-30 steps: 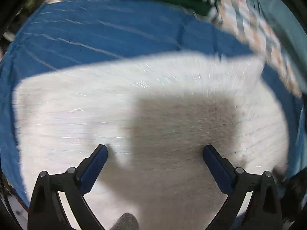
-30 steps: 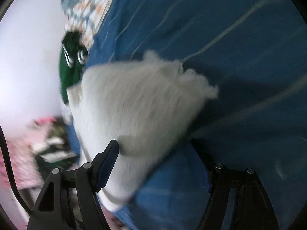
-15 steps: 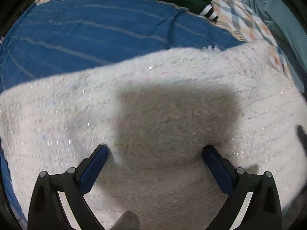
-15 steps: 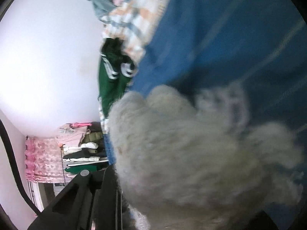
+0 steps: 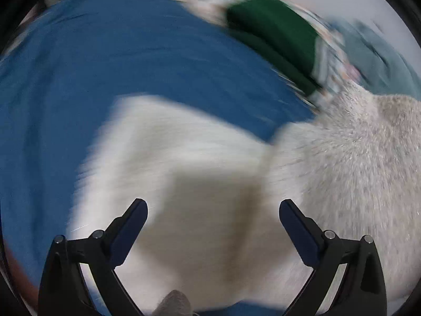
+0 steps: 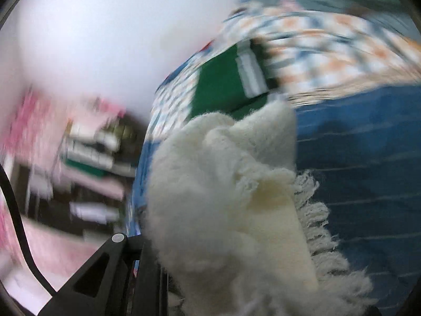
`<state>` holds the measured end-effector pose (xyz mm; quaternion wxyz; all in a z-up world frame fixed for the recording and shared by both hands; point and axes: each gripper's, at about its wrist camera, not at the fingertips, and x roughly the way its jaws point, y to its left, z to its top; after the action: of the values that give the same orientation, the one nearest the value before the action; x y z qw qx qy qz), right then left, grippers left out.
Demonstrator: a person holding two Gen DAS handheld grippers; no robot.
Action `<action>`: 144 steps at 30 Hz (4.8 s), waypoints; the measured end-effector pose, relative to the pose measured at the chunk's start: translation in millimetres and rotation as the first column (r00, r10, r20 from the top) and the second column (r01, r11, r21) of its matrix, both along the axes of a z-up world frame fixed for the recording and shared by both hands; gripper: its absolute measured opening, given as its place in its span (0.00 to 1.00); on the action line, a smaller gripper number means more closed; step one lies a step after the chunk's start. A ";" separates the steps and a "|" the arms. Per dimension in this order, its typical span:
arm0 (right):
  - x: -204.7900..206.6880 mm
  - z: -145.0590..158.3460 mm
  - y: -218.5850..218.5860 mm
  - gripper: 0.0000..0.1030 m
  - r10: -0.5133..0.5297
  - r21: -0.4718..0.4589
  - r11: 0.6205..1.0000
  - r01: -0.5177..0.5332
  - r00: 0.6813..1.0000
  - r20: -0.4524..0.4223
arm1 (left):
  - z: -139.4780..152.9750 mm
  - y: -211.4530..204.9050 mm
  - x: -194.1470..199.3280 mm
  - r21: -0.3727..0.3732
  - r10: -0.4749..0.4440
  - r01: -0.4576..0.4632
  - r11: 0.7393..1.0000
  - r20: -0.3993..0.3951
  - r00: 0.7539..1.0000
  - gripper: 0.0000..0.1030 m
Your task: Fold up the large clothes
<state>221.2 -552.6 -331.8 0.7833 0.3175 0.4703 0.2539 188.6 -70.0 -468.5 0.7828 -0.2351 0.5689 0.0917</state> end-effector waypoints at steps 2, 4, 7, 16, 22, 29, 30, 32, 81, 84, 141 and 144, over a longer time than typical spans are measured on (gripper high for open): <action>-7.0 5.1 47.3 0.22 0.106 -0.051 0.993 -0.105 0.994 0.034 | 7.2 39.8 -43.8 0.052 0.101 -0.099 0.994 -0.031 0.994 1.00; -15.5 3.4 113.5 0.22 0.242 -0.111 0.966 -0.235 0.969 0.052 | 7.3 70.3 -87.7 0.108 0.188 -0.181 0.978 -0.066 0.980 1.00; -41.4 -17.4 208.1 0.22 0.432 -0.210 0.885 -0.416 0.901 0.036 | -2.1 100.0 -140.8 0.162 0.291 -0.271 0.949 -0.120 0.949 1.00; -115.8 -119.3 345.4 0.30 0.665 -0.403 0.612 -0.681 0.718 -0.204 | -22.5 125.9 -223.4 0.094 0.475 -0.466 0.880 -0.157 0.866 0.99; -95.3 -78.7 291.1 0.77 0.685 -0.137 0.688 -0.712 0.700 -0.202 | 2.5 107.3 -220.7 -0.156 0.500 -0.499 0.852 -0.037 0.865 0.99; -69.4 -91.7 174.1 0.77 0.497 -0.153 0.808 -0.569 0.797 -0.343 | -18.7 95.0 -167.4 -0.345 0.452 -0.414 0.842 0.034 0.891 0.99; -67.4 -99.2 159.9 0.77 0.463 -0.167 0.819 -0.549 0.804 -0.373 | -24.0 94.3 -164.2 -0.358 0.453 -0.413 0.837 0.030 0.891 0.99; -63.5 -112.3 134.4 0.77 0.402 -0.168 0.849 -0.501 0.819 -0.410 | -44.5 94.0 -149.7 -0.399 0.471 -0.427 0.812 0.015 0.882 0.98; -74.6 -168.5 268.9 0.34 0.449 -0.376 0.621 -0.688 0.705 -0.548 | -16.6 35.4 -141.1 0.435 0.243 -0.126 0.892 -0.224 0.944 0.91; -67.7 -171.8 281.6 0.34 0.432 -0.397 0.630 -0.668 0.726 -0.535 | -14.5 39.4 -139.9 0.435 0.246 -0.131 0.891 -0.220 0.944 0.91; 68.3 -103.6 358.7 0.52 0.480 0.468 0.804 -0.366 0.865 -0.148 | 99.1 197.4 35.2 -0.342 0.257 -0.159 0.926 0.265 0.929 0.18; 114.8 -73.7 347.8 0.52 0.399 0.444 0.839 -0.315 0.910 -0.108 | 118.3 184.3 101.3 -0.341 0.182 -0.065 0.938 0.323 0.929 0.18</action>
<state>336.0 -204.8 -405.4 0.5853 0.4070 0.5310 0.4580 289.9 114.3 -350.2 0.8144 -0.4087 0.4120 0.0037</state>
